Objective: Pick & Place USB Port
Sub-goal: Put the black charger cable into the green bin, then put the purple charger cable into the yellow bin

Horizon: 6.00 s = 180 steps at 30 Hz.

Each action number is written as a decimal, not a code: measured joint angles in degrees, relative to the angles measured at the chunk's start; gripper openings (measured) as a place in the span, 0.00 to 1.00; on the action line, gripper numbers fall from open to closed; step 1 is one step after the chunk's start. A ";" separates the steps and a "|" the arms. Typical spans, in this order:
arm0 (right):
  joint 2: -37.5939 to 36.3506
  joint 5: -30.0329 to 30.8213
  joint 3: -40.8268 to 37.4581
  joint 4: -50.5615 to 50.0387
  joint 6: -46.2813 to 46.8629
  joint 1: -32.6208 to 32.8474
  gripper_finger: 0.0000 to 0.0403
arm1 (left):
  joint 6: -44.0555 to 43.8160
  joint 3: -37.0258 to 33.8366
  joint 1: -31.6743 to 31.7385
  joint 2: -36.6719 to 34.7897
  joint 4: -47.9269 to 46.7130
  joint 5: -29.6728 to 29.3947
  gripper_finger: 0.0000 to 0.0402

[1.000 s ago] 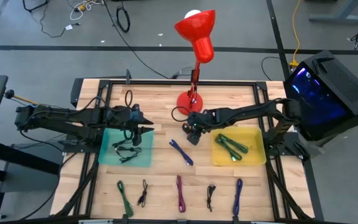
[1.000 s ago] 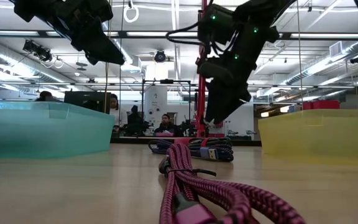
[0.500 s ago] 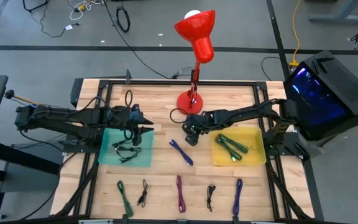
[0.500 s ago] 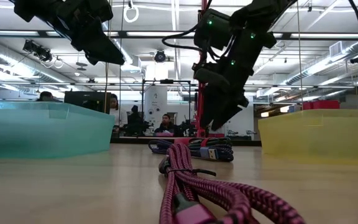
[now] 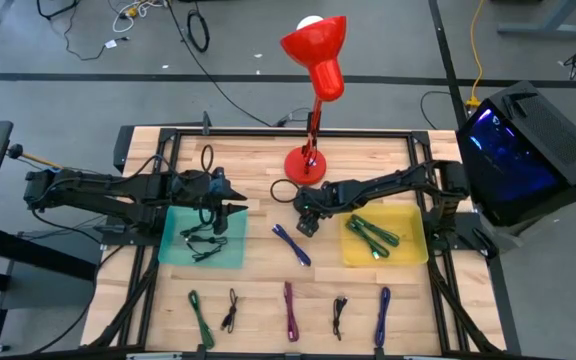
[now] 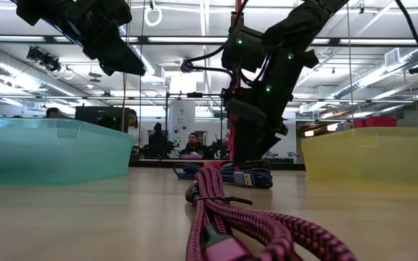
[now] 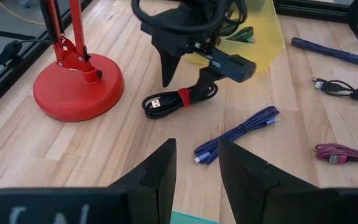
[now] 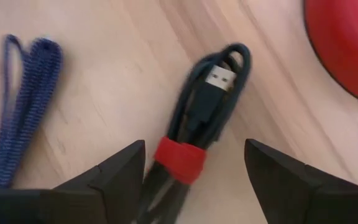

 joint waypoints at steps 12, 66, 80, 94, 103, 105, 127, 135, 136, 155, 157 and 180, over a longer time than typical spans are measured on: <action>1.98 -1.10 0.00 0.99 0.42 0.57 0.64 | 0.00 0.00 0.00 0.02 -0.04 0.00 0.31; -9.97 -11.20 19.95 24.78 -22.41 5.26 0.07 | 2.36 -0.15 0.11 0.15 39.89 15.53 0.31; -9.68 -11.00 17.38 20.63 -20.49 6.79 0.07 | 0.89 0.01 0.08 -0.04 39.01 18.77 0.31; -9.47 -7.63 17.05 20.46 -20.75 7.74 0.07 | 1.06 0.11 0.07 -0.13 38.97 19.20 0.23; -9.47 -7.01 17.05 20.87 -22.04 6.80 0.07 | 1.03 0.19 0.06 -0.18 37.76 16.30 0.16; -9.41 -6.97 17.03 20.67 -22.04 6.34 0.13 | 0.94 0.31 0.02 -0.26 36.09 14.21 0.16; -9.80 2.67 17.18 1.02 -16.23 -0.34 0.37 | -12.63 0.11 0.02 -12.05 -12.68 1.64 0.15; -9.80 2.57 17.18 1.17 -16.62 -1.18 0.30 | -24.94 0.05 0.00 -16.00 -39.08 2.16 0.15; -9.80 2.57 17.18 1.38 -16.62 -1.27 0.30 | -25.92 0.02 0.00 -15.99 -41.42 2.19 0.15; -9.84 0.42 17.22 2.04 -14.48 -1.25 0.30 | -29.29 0.02 0.00 -14.97 -47.60 10.41 0.23; -9.84 0.40 17.22 2.03 -14.48 -1.25 0.30 | -29.26 0.02 0.00 -14.96 -47.60 9.86 0.26; -9.43 -4.46 0.21 13.24 -1.27 10.43 0.30 | -16.54 0.02 -0.02 -15.10 -30.75 6.58 0.43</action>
